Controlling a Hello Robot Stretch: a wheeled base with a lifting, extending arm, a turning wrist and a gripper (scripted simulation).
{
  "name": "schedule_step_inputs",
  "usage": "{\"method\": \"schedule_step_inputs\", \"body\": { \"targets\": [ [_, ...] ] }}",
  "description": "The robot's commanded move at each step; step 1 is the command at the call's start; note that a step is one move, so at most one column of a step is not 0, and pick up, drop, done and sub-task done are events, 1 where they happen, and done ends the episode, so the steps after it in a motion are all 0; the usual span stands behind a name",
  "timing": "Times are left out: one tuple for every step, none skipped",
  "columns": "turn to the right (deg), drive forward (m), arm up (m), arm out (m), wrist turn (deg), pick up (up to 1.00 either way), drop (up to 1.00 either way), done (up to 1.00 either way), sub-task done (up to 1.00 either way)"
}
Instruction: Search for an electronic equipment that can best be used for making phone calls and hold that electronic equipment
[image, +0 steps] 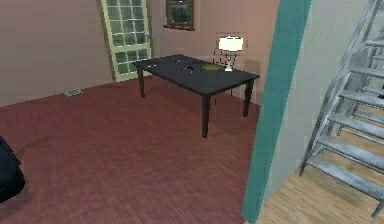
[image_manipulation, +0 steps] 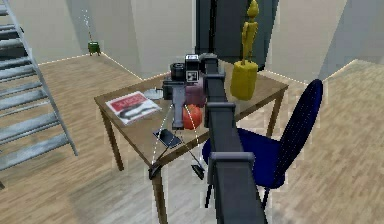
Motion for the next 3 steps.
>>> {"method": "schedule_step_inputs", "body": {
  "targets": [
    [0.0,0.00,0.00,0.00,45.0,0.00,0.00,0.00,0.00],
    [0.0,0.00,0.00,0.00,45.0,0.00,0.00,0.00,0.00],
    [0.0,0.00,0.00,0.00,45.0,0.00,0.00,0.00,0.00]
  ]
}}
